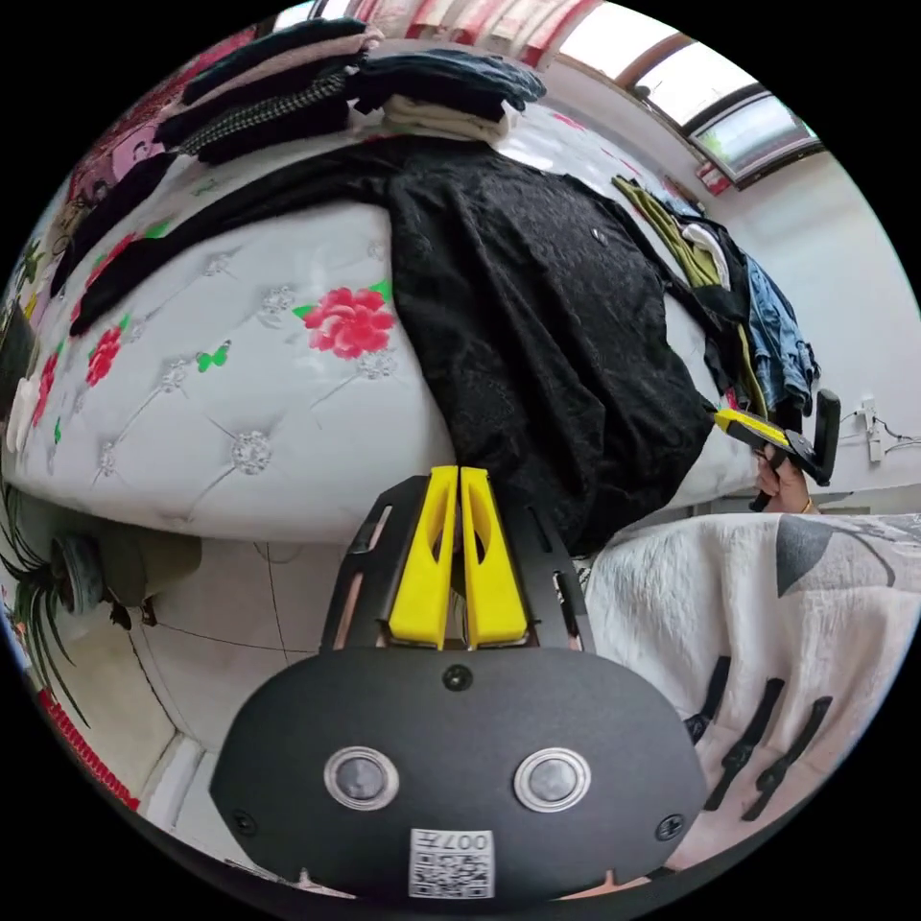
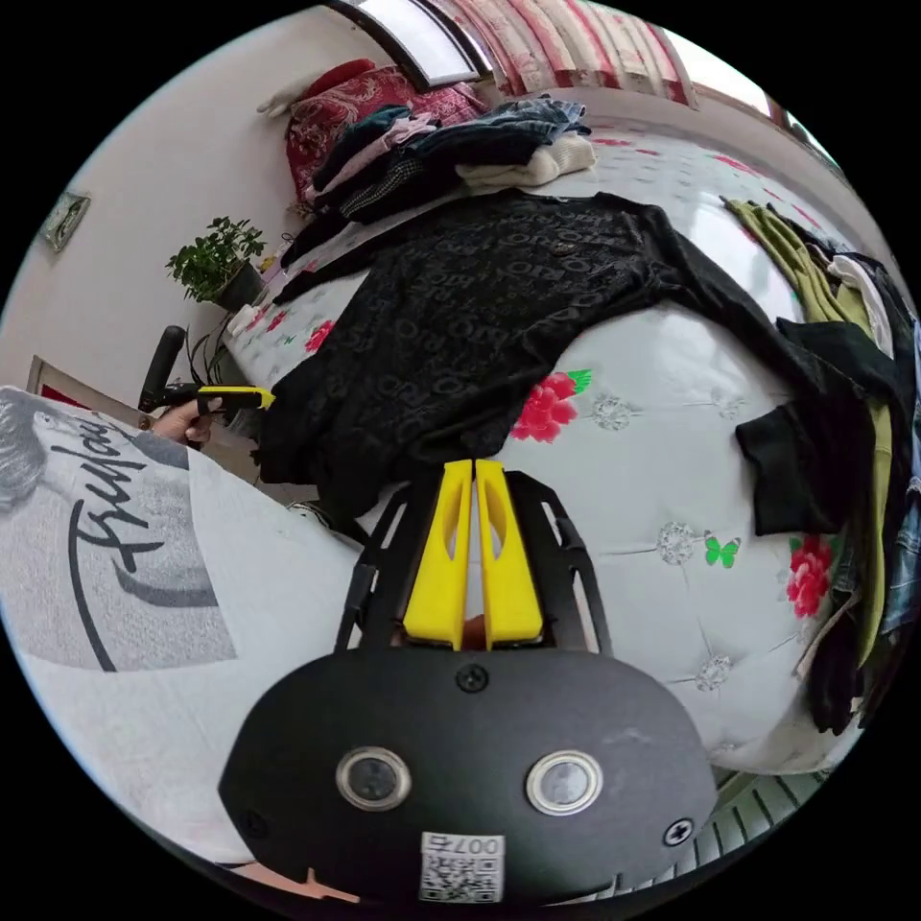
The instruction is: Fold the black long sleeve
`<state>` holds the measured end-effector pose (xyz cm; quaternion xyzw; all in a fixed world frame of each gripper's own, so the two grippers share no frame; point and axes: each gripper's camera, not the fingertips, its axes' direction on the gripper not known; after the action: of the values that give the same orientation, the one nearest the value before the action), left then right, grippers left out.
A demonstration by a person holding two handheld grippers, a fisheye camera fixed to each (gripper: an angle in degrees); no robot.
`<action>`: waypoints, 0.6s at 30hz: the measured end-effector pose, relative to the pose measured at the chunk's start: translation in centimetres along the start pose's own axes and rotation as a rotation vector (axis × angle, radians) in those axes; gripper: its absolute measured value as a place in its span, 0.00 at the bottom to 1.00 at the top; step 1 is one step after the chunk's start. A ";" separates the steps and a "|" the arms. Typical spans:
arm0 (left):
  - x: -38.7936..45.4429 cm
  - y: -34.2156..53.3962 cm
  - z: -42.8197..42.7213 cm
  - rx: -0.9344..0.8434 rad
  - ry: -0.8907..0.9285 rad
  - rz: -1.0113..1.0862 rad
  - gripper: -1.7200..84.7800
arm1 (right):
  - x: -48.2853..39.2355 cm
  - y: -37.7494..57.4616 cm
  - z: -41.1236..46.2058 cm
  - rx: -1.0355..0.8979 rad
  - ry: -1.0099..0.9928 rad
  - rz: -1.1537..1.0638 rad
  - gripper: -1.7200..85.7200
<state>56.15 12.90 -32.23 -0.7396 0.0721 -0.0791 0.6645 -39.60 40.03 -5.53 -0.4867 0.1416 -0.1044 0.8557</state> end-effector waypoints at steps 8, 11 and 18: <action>-4.4 3.0 -4.2 0.184 0.019 -0.216 0.05 | 5.3 5.7 -9.6 0.183 0.155 0.241 0.06; -3.7 3.6 -3.6 0.185 0.020 -0.195 0.10 | 4.9 6.9 -8.1 0.162 0.106 0.259 0.09; -2.3 1.6 0.3 0.048 0.037 -0.132 0.09 | 3.5 6.7 -2.5 0.049 0.086 0.191 0.11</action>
<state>53.96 13.48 -33.90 -0.7249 0.0337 -0.1381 0.6741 -36.87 40.26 -13.01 -0.4448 0.2213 -0.0467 0.8666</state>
